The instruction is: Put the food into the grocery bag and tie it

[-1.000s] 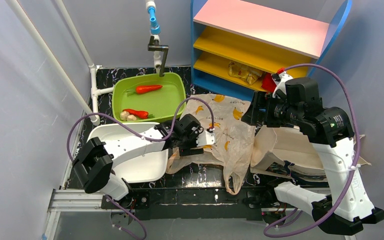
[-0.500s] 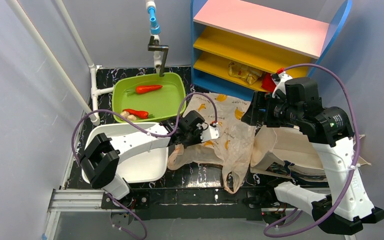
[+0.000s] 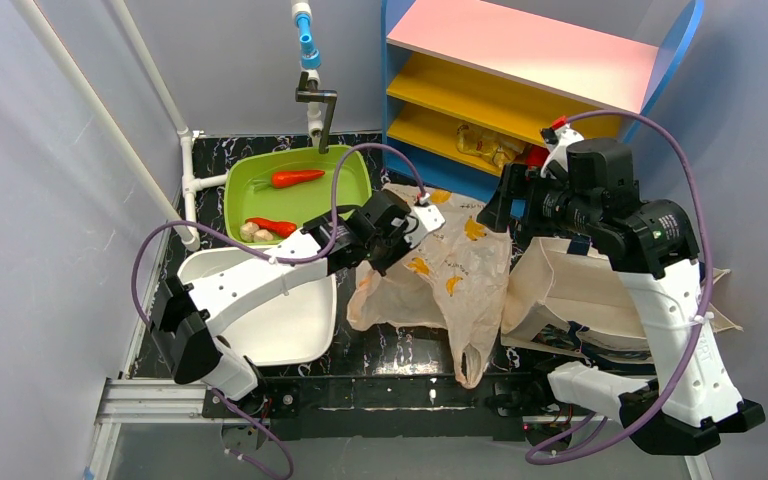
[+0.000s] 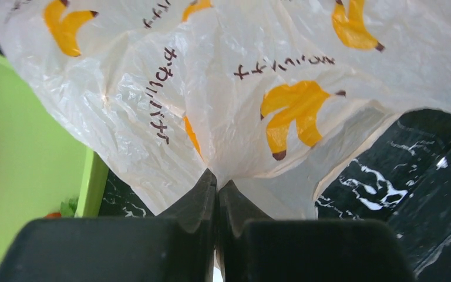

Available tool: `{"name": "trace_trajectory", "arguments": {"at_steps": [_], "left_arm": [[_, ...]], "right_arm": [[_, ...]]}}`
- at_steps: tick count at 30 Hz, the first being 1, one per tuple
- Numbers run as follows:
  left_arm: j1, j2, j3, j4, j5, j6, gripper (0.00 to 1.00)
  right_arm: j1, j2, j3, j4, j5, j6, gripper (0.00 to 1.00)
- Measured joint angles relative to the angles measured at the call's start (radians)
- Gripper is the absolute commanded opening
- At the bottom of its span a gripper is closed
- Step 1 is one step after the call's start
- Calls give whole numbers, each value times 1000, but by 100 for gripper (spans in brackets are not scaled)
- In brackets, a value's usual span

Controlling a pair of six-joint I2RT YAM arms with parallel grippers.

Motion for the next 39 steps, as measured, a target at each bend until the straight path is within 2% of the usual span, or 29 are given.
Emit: {"name": "trace_trajectory", "arguments": {"at_steps": [6, 21, 23, 29, 34, 39], "left_arm": [[0, 0, 146, -104, -46, -132, 0], [7, 4, 318, -280, -24, -335, 0], [9, 4, 321, -280, -17, -351, 0], [19, -8, 313, -279, -8, -369, 0], [20, -73, 236, -275, -3, -368, 0], [20, -113, 190, -287, 0, -369, 0]], "right_arm": [[0, 0, 9, 70, 42, 5, 100], [0, -12, -32, 370, 288, 134, 100], [0, 2, -45, 394, 299, 156, 96], [0, 30, -158, 465, 349, 234, 92], [0, 24, -322, 554, 402, 328, 92], [0, 63, -355, 597, 454, 393, 92]]}}
